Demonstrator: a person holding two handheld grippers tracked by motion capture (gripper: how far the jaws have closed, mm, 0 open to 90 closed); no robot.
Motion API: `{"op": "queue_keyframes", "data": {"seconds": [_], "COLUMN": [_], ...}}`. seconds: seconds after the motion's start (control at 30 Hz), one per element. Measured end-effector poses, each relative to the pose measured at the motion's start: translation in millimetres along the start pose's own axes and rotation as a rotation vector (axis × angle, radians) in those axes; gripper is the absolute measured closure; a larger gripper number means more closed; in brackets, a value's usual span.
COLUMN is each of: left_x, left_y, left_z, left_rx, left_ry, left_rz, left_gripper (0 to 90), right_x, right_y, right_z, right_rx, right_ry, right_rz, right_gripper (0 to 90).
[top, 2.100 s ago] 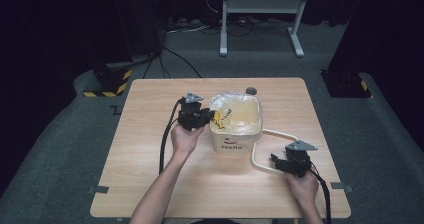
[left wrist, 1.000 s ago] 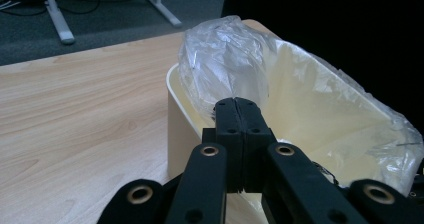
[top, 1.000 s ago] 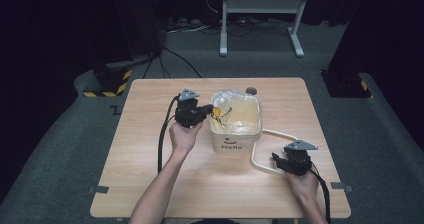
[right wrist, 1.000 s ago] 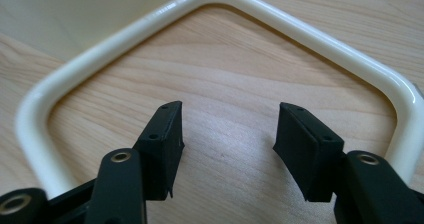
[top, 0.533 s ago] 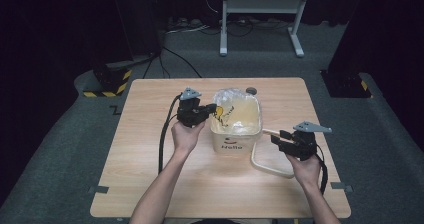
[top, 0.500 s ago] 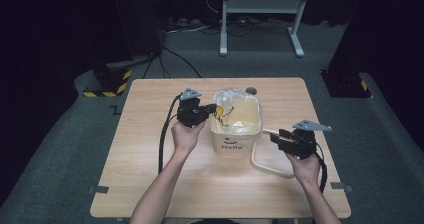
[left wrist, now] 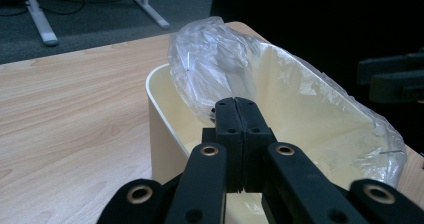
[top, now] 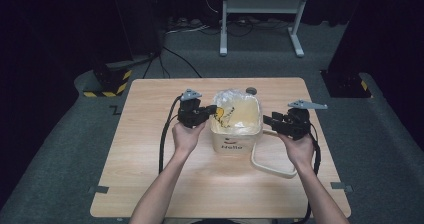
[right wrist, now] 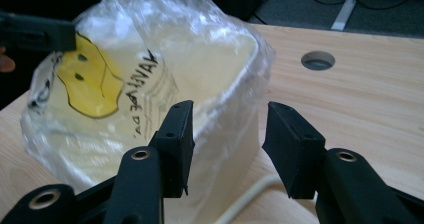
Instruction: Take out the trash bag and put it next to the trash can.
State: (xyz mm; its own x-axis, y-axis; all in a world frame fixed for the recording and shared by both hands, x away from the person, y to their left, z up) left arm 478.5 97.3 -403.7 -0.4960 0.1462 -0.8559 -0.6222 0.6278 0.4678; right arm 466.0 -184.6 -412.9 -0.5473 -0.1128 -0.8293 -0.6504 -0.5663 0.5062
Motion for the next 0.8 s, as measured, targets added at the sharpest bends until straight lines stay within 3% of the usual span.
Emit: {"op": "queue_keyframes", "data": {"seconds": [0.2, 0.4, 0.67, 0.8], "left_x": [0.8, 1.2, 1.2, 1.3], "left_y": [-1.0, -0.2, 0.0, -0.4], "left_z": [-1.0, -0.5, -0.9, -1.2], "left_rx": [0.003, 0.002, 0.01, 0.01], "left_ry": [0.0, -0.002, -0.002, -0.005], "left_rz": [0.003, 0.004, 0.001, 0.001], "left_gripper": [89.3, 89.3, 89.3, 89.3], "right_x": [-14.1, -15.6, -13.8, -14.6], "right_y": [-12.3, -28.2, -32.6, -31.3], "right_z": [8.6, 6.0, 6.2, 9.7], "right_rx": [-0.004, 0.041, 0.04, 0.046], "right_ry": [0.002, -0.012, -0.002, 0.034], "right_rz": [0.027, 0.079, 0.103, 0.098], "right_gripper": [54.3, 55.9, 71.3, 79.0]}}
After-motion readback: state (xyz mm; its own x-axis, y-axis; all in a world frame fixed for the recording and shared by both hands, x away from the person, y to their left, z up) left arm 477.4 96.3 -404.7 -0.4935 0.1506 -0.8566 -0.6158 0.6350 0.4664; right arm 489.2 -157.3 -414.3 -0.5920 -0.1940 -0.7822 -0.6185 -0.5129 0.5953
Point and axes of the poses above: each handheld gripper's, and its own axes: y roughly backward along the jaws, x roughly out of its underside, z roughly to its left, the point moved 4 cm from there along -y, roughly forward along the jaws, and after that the axes turned 1 degree about -y, right-handed, at the moved point
